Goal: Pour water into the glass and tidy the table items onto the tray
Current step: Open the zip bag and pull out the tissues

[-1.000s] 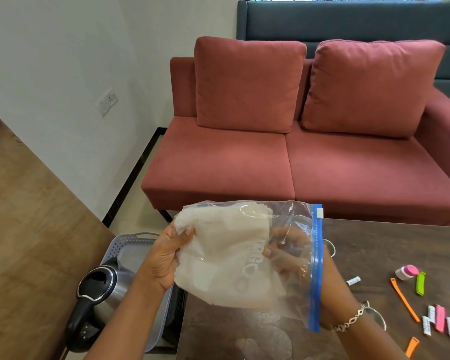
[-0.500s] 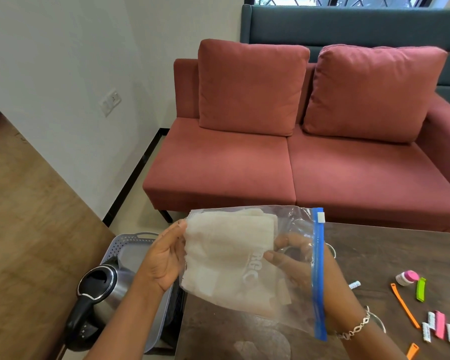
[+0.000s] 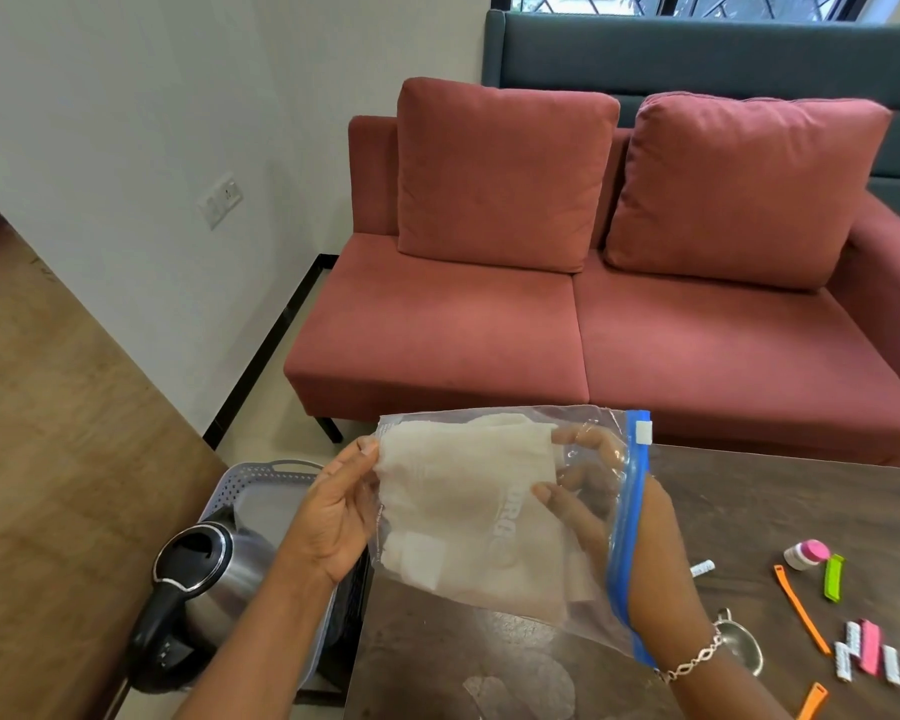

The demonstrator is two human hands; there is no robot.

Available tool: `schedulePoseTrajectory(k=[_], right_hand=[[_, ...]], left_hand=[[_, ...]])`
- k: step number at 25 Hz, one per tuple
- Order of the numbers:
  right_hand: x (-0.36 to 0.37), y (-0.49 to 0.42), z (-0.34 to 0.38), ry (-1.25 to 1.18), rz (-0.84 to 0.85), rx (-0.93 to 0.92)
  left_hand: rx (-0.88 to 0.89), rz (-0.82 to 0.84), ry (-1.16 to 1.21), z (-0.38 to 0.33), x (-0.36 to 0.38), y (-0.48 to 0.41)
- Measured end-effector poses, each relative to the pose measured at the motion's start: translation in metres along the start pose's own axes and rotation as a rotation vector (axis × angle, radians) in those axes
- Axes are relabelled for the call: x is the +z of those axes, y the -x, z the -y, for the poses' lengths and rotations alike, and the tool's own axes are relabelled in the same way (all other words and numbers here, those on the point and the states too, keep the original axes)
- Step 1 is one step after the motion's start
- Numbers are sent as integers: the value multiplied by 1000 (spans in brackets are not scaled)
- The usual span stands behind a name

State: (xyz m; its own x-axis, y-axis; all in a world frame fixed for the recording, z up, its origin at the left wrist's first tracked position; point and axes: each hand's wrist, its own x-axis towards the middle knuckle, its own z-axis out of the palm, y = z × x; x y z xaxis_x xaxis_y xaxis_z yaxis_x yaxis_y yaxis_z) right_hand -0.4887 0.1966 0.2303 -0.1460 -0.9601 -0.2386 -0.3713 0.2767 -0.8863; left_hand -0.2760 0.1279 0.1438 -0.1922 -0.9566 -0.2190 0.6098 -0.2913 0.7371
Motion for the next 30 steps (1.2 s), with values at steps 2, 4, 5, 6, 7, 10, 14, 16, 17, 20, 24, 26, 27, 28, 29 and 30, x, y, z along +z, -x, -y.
schedulePoseTrajectory(k=[2,4,5,6,7,10,14,16,17,20,24,26,27,28,29,30], right_hand=[[1,1,-2,20,34,28],[2,4,0,-19,33,15],[3,5,0,-46,29,-11],[3,4,0,-48,7,-80],[3,4,1,-39,-10,-159],[1,0,-5,21,-9,-229],[4,-7,-14,-13,-42,-96],[5,-12,-16,-5,-41,-129],[6,-13,-16,1,-21,-169],[7,-18,-15,67,23,-115],[6,-13,-12,58,25,-170],[2,-10,-13,19,0,-221],[1,-8,-14,-43,-16,-243],[0,-7,-15,-98,-32,-271],[-1,-7,-15,-122,-44,-291],[-1,-5,-15,-139,-55,-310]], left_hand=[[4,5,8,-1,0,1],[8,10,8,-1,0,2],[9,8,5,-2,0,2],[9,5,6,-2,-1,2],[8,3,9,-2,-2,2],[3,7,5,-2,-3,1],[5,11,-4,-3,-2,0],[3,4,6,-3,-2,0],[0,0,10,-3,-2,-1],[-3,-13,10,-3,-1,0],[28,-81,6,-1,0,-1],[43,-142,8,0,-2,-3],[43,-159,4,-1,-3,-3],[40,-167,2,-1,-5,-3],[35,-164,2,0,-6,-3],[29,-157,3,1,-6,-3]])
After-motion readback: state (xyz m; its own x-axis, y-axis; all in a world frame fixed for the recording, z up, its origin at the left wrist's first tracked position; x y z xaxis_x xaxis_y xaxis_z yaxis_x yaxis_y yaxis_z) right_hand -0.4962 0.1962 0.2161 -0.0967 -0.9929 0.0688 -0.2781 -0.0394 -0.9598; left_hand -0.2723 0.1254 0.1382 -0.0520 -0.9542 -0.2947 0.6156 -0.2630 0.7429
